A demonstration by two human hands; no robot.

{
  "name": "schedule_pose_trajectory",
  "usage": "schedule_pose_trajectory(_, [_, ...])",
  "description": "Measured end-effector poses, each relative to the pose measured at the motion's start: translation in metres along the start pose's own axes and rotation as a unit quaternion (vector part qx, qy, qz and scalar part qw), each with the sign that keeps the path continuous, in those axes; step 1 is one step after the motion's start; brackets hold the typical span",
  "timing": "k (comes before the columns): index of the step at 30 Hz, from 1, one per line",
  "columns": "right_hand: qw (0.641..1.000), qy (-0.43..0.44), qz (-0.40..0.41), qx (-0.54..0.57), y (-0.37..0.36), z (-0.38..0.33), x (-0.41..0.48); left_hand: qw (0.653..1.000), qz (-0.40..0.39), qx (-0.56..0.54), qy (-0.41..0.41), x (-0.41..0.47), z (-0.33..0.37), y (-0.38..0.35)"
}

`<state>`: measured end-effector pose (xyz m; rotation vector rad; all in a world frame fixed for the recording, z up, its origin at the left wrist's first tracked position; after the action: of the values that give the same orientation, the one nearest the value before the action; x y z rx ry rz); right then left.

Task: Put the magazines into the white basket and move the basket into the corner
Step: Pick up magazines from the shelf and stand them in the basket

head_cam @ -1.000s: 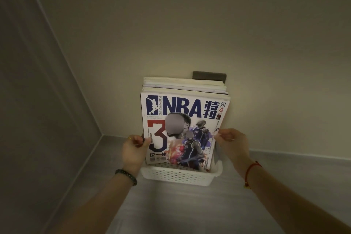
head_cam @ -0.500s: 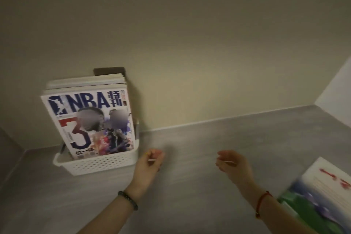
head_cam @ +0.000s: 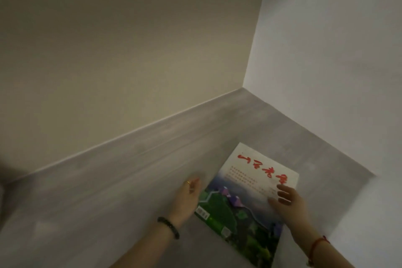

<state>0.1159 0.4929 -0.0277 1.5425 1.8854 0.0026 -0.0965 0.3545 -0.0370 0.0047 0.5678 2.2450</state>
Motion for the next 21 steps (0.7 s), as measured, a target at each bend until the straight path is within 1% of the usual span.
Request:
schedule_pose_trajectory(2, [1.0, -0.011, 0.011, 0.004, 0.01, 0.002, 0.011, 0.998, 0.019, 0.043, -0.033, 0.01, 0.008, -0.014])
schedule_pose_trajectory(3, [1.0, -0.011, 0.019, 0.002, 0.015, 0.004, 0.014, 0.998, 0.017, 0.051, -0.034, 0.015, 0.011, -0.019])
schedule_pose_trajectory(6, [0.999, -0.015, 0.039, 0.012, 0.021, 0.007, 0.026, 0.998, -0.01, 0.064, -0.006, 0.027, 0.015, -0.035])
schedule_pose_trajectory(9, [0.995, -0.061, 0.017, 0.077, 0.02, 0.006, 0.032, 0.992, -0.063, 0.105, 0.032, 0.038, 0.02, -0.044])
schedule_pose_trajectory(12, [0.989, -0.088, 0.003, 0.121, 0.019, 0.005, 0.04, 0.984, -0.158, 0.012, 0.08, 0.045, 0.021, -0.044])
schedule_pose_trajectory(14, [0.986, -0.103, -0.009, 0.131, 0.02, 0.006, 0.044, 0.974, -0.212, 0.003, 0.077, 0.04, 0.024, -0.048])
schedule_pose_trajectory(16, [0.986, -0.102, -0.04, 0.128, 0.018, 0.005, 0.043, 0.976, -0.211, -0.009, 0.049, 0.036, 0.028, -0.05])
schedule_pose_trajectory(17, [0.986, -0.096, -0.053, 0.124, 0.017, 0.003, 0.042, 0.978, -0.204, -0.032, 0.041, 0.033, 0.03, -0.049])
schedule_pose_trajectory(21, [0.988, -0.085, -0.065, 0.114, 0.002, -0.01, 0.036, 0.974, -0.17, -0.138, 0.053, 0.026, 0.041, -0.02])
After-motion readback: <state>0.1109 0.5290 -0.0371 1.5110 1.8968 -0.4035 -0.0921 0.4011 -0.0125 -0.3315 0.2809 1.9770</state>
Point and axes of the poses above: each hand's wrist, its own x-axis towards the middle knuckle, its own y-axis out of the back of the hand, z = x × y, the point moved 2 cm from there along x, towards the middle knuckle, and after that the axes turned 4 degrees about -y, right-handed, at the moved point
